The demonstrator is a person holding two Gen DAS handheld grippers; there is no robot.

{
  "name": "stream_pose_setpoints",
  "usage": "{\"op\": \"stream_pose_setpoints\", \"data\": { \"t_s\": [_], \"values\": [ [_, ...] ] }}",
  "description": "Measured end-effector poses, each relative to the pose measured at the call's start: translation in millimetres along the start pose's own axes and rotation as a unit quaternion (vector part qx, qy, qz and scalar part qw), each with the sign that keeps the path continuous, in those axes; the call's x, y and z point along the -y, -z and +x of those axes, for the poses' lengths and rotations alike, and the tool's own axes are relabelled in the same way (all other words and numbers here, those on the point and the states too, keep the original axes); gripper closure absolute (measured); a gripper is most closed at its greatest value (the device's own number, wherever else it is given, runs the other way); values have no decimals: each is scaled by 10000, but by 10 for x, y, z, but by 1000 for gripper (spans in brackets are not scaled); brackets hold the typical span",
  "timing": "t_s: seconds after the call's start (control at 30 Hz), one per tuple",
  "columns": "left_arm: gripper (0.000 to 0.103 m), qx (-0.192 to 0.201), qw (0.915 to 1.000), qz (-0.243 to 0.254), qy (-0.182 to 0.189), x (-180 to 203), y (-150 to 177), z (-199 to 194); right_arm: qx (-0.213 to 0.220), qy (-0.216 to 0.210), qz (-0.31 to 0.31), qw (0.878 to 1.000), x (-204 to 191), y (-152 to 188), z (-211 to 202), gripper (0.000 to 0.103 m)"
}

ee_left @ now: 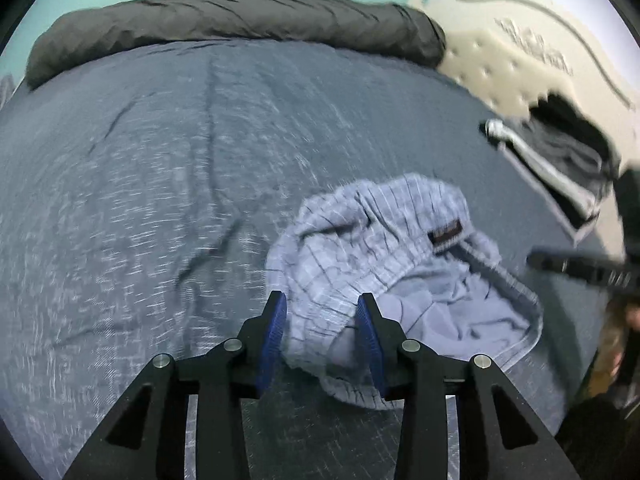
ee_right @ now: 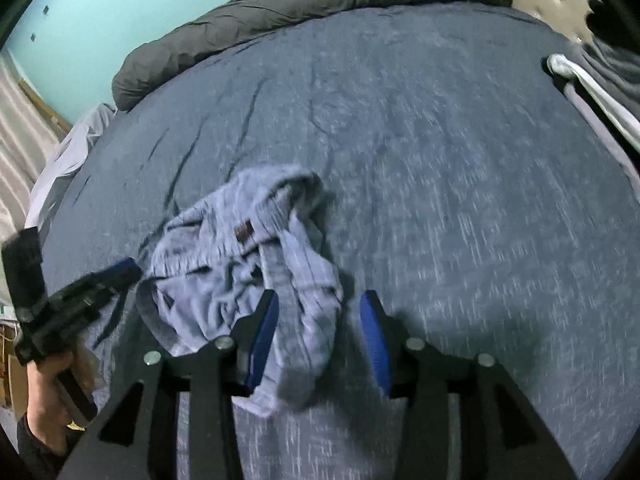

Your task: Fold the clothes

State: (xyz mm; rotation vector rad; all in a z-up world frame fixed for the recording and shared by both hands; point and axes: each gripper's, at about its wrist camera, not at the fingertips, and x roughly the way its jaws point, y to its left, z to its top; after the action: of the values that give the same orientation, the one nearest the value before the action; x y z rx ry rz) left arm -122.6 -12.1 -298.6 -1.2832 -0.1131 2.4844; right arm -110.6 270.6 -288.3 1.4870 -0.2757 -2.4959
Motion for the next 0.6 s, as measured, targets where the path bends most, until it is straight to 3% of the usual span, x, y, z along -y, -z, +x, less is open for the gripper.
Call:
{"op": "stream_pose_setpoints", "data": {
  "t_s": [0.27,0.3,0.33,0.37,0.5,0.6],
  "values": [
    [63,-293,9993,245,-51,30,34,216,-298,128,-784,9964,-257,-48,331,60],
    [64,-324,9991,261,-53,26,39,239,-313,205,-819,9959,-261,-47,362,65],
    [71,-338,9992,219,-61,-9,49,249,-329,277,-888,9951,-271,-40,385,79],
    [84,-353,9992,178,-69,-43,59,259,-366,360,-999,9937,-287,-32,415,85],
    [94,-266,9996,80,-40,-140,66,187,-397,457,-1083,9923,-224,-18,415,95],
    [97,-41,10000,16,-76,-180,32,54,-221,480,-887,9947,-76,-33,270,98]
  ]
}}
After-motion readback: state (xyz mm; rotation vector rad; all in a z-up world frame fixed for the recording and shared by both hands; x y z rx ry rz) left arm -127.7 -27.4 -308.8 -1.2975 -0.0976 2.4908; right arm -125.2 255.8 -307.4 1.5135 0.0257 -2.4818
